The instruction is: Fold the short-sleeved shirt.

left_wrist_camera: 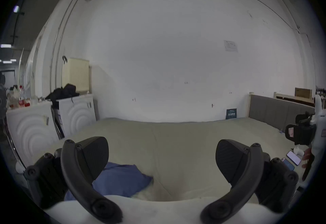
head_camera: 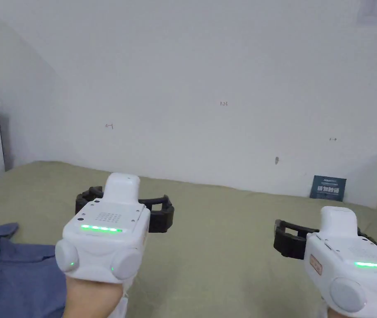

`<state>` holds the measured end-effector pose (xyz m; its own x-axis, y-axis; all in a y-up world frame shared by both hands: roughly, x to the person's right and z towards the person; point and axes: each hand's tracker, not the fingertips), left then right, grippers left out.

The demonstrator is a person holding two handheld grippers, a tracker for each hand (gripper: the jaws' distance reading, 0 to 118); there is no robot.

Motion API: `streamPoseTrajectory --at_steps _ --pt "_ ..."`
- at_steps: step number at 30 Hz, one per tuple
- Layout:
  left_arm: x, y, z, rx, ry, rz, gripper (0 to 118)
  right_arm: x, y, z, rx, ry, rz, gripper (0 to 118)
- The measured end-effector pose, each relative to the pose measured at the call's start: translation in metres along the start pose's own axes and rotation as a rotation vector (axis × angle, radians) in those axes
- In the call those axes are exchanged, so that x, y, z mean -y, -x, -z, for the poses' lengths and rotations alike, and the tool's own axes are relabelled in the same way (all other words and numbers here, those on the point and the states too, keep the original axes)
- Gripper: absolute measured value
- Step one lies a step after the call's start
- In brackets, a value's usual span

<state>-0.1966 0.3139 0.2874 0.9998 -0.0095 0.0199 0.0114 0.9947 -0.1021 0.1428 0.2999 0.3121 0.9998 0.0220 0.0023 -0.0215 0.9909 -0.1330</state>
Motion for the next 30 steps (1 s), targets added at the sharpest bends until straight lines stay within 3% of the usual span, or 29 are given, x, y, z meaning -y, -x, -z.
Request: streamPoseTrajectory --at_steps 8,27,29,30 --pt "-0.002 0.011 -0.004 -0.043 -0.013 -0.061 118 -0.011 -0.002 -0.001 0.018 0.000 0.018 118" --pt "-0.003 0.004 -0.003 -0.032 -0.011 0.038 118 -0.009 -0.012 -0.006 0.096 0.020 0.018 117" --pt "0.000 0.002 -0.007 -0.038 -0.004 0.041 118 -0.008 -0.014 -0.009 0.085 0.037 0.034 104" --pt "0.001 0.001 -0.009 -0.039 -0.003 0.052 112 -0.007 -0.014 -0.010 0.082 0.040 0.030 79"
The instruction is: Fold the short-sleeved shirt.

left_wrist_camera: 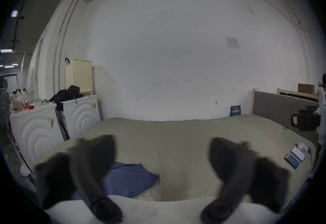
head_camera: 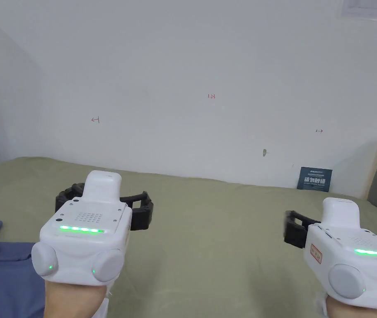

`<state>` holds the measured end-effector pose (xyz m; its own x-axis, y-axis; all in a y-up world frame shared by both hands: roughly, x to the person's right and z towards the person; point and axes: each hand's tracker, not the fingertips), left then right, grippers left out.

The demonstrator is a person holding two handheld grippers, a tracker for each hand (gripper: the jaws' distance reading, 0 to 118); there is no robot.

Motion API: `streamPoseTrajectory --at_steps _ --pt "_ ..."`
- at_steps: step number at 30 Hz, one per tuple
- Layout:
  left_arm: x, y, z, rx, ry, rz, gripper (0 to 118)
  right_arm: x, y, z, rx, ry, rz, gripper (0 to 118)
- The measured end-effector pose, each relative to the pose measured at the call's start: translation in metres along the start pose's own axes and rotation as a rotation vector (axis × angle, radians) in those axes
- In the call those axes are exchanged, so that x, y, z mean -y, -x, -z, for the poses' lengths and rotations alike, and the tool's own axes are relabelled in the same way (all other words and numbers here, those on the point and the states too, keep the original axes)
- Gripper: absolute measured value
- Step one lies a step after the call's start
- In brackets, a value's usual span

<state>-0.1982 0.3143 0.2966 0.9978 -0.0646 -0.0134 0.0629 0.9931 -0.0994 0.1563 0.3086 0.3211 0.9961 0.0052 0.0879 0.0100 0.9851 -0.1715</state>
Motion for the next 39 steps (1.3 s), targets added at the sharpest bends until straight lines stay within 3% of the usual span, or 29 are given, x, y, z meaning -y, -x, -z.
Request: streamPoseTrajectory --at_steps 1,2,3,9,13,20,22,24,29,35,36,37,38,39 --pt "0.002 -0.002 -0.003 -0.022 -0.024 0.012 71 0.001 0.002 0.000 0.009 0.002 -0.010 20" --pt "0.003 -0.003 -0.003 -0.020 -0.035 0.014 14 0.003 0.003 0.001 0.029 0.005 -0.029 0" --pt "0.003 -0.001 -0.003 -0.057 -0.034 0.022 2 0.006 0.002 -0.002 0.027 -0.009 -0.022 0" --pt "-0.006 0.024 -0.020 -0.043 -0.009 -0.034 2 0.001 0.019 -0.013 -0.050 0.000 -0.040 0" --pt "-0.015 0.069 -0.051 -0.120 -0.015 -0.066 2 -0.007 0.069 -0.019 -0.243 -0.023 -0.064 0" --pt "-0.005 0.162 -0.132 -0.422 0.008 -0.090 2 -0.003 0.186 -0.022 -0.560 -0.042 -0.126 0" --pt "0.013 0.181 -0.145 -0.431 0.034 -0.081 2 0.005 0.211 -0.019 -0.640 -0.009 -0.112 0" --pt "0.026 0.195 -0.153 -0.458 0.099 -0.087 2 0.014 0.231 -0.014 -0.697 0.015 -0.151 0" --pt "0.048 0.216 -0.137 -0.451 0.176 -0.121 3 0.023 0.243 0.000 -0.718 0.045 -0.161 0" --pt "0.054 0.251 -0.027 -0.241 0.355 -0.143 6 0.030 0.208 0.021 -0.643 0.089 -0.185 0" --pt "0.054 0.257 0.002 -0.171 0.434 -0.158 12 0.032 0.199 0.026 -0.615 0.111 -0.198 0" --pt "0.054 0.257 0.020 -0.121 0.488 -0.179 27 0.034 0.191 0.031 -0.592 0.131 -0.202 0" --pt "0.058 0.263 0.049 -0.047 0.561 -0.229 49 0.037 0.182 0.036 -0.574 0.147 -0.201 0" --pt "0.065 0.267 0.075 -0.009 0.601 -0.291 80 0.042 0.172 0.035 -0.558 0.166 -0.200 0"
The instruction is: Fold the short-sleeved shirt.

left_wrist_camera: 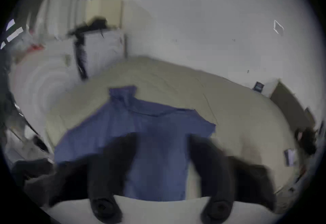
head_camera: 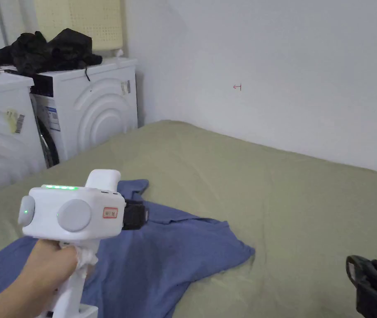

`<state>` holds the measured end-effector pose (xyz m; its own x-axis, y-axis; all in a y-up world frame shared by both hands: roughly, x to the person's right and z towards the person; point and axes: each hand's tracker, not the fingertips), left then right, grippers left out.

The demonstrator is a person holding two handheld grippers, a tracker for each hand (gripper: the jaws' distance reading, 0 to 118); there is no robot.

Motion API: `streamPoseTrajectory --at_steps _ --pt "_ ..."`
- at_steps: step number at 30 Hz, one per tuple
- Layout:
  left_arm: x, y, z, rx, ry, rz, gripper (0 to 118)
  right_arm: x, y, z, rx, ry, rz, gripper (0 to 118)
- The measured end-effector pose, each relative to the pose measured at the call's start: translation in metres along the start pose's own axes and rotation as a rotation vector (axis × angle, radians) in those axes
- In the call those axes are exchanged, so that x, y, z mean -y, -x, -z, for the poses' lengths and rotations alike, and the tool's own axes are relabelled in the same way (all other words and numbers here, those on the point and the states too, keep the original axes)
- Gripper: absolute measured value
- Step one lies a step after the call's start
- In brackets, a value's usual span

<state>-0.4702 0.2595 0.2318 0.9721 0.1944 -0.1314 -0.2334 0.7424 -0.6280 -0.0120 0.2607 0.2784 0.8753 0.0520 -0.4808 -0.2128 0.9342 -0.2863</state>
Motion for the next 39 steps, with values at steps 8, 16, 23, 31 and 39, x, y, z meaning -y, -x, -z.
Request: streamPoseTrajectory --at_steps 8,16,23,31,39 --pt "-0.012 0.004 0.152 0.027 0.302 -0.112 116 0.047 -0.052 -0.007 0.131 0.149 0.064 0" --pt "0.019 0.004 0.204 -0.050 0.506 -0.108 114 0.082 -0.059 -0.006 0.142 0.212 0.091 0" --pt "0.013 -0.012 0.174 -0.060 0.404 -0.124 2 0.090 -0.065 -0.020 0.172 0.206 0.118 0" --pt "-0.044 -0.071 0.117 0.116 0.198 -0.048 2 0.087 -0.096 -0.059 0.259 0.166 0.182 0" --pt "-0.071 -0.252 0.076 0.503 0.104 0.225 2 0.089 -0.121 -0.134 0.370 0.105 0.249 0"
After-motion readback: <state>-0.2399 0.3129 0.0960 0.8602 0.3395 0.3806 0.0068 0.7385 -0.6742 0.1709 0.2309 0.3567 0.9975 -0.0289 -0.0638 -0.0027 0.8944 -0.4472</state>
